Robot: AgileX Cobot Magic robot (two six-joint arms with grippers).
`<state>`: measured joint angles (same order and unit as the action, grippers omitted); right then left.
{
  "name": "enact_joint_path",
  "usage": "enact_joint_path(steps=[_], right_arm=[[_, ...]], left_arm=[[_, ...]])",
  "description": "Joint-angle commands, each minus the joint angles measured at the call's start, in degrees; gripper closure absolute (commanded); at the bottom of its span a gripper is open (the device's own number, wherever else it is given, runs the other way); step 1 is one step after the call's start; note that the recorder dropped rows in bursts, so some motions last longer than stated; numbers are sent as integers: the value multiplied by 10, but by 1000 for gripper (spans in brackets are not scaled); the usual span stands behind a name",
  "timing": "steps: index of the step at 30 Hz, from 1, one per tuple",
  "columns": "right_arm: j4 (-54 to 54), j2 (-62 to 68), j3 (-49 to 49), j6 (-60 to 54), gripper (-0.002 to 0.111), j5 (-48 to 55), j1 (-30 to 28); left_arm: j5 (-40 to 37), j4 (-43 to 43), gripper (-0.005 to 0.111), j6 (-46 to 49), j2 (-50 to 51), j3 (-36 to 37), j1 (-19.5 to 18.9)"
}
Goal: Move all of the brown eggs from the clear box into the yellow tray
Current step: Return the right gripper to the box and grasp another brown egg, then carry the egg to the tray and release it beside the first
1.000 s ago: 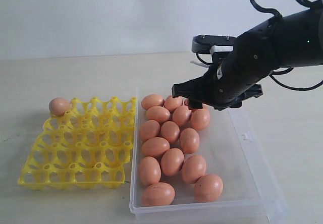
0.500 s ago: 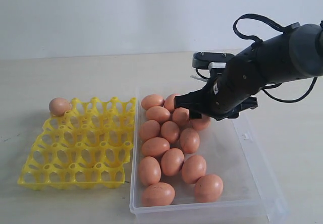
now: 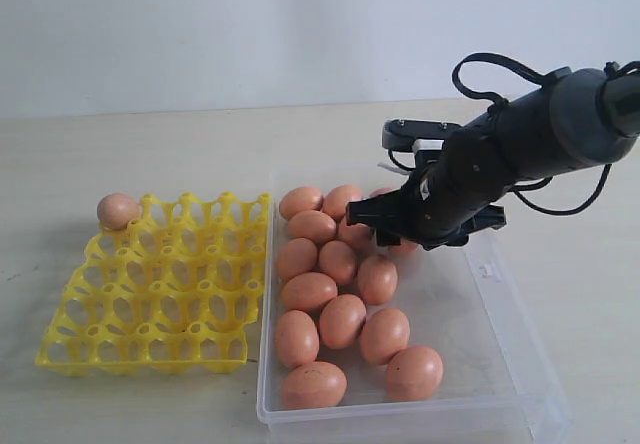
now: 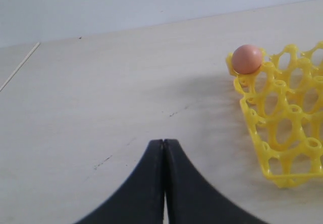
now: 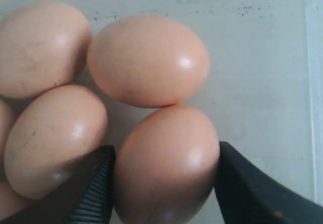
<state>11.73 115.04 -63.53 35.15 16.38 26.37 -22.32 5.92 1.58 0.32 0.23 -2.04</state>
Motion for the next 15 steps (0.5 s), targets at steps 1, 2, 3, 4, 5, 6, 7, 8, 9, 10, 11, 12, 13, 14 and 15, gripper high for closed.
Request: enact_joint_path(steps=[1,2,3,4,5,6,7,8,9,10,11,12,13,14,15], right_arm=[[0,-5,-4,-2,93,-3,-3],[0,-8,-4,-2,102,-3,-3],[3,-12,-4,-4,108,-2,-3],[4,-17,-4,-8,108,0,-3],[4,-23,-4,-12,108,3,-3],[4,-31,-3,-22,108,9,-3],[4,-42,0,-26,108,12,-3],[9,-56,4,-28,108,12,0],[12,-73,11,-34,108,6,1],[12,-90,20,-57,108,-10,4],[12,-104,31,-83,108,-37,7],[12,-122,42,-117,108,-71,14],[10,-137,53,-150,108,-108,22],[8,-148,60,-179,108,-137,31],[8,-157,66,-217,108,-168,42]], left_arm=[[5,-1,107,-3,-3,-2,3],[5,-1,107,-3,-3,-2,3],[5,-1,107,-3,-3,-2,3],[5,-1,107,-3,-3,-2,3],[5,-1,107,-3,-3,-2,3],[5,-1,107,-3,-3,-2,3],[5,-1,107,-3,-3,-2,3],[5,-1,107,-3,-3,-2,3],[5,-1,107,-3,-3,-2,3],[5,-1,107,-3,-3,-2,3],[5,-1,107,-3,-3,-2,3],[5,-1,107,-3,-3,-2,3],[5,-1,107,-3,-3,-2,3],[5,-1,107,-3,-3,-2,3],[5,-1,107,-3,-3,-2,3]])
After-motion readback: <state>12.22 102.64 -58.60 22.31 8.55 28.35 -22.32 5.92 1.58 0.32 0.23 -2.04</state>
